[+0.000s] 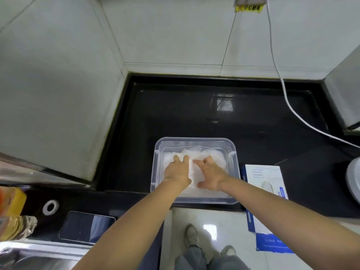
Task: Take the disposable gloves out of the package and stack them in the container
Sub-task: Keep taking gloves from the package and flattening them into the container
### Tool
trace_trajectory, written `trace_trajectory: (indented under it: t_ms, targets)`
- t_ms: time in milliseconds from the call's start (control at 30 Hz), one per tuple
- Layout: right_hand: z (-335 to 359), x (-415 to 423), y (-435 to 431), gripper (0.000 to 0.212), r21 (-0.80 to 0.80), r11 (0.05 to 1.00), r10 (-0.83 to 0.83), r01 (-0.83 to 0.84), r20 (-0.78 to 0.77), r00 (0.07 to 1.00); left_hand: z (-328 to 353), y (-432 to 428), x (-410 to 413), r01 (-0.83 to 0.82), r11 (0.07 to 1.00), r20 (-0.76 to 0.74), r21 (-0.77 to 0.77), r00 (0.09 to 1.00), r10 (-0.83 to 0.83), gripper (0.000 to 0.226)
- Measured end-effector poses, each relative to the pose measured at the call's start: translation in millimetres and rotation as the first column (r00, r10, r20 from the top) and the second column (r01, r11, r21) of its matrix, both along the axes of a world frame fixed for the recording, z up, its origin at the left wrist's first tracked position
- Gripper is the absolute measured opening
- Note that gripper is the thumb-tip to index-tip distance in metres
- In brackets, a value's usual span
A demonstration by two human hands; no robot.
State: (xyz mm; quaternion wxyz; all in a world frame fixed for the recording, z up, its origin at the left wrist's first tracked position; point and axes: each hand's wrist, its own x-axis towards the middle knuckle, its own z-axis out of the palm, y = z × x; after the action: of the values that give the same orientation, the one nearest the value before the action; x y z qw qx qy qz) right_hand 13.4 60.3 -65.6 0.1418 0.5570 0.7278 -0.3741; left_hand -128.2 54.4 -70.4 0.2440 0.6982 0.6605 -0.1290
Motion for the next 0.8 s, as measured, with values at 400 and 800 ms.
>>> trace_trajectory:
  t_ms: [400,800]
  targets:
    - [-9,5,-4,0.087,-0.006,0.998,0.06,-0.06,0.13,0.99,-31,-1,-8,0.03,0.982,-0.019,-0.188,0.999,-0.034,0.102]
    - [54,65,-2,0.018,0.253,0.874,-0.248,0.415,-0.502,0.828,40,-15,31,-0.055,0.943,0.048,0.328,0.998,0.042,0.029]
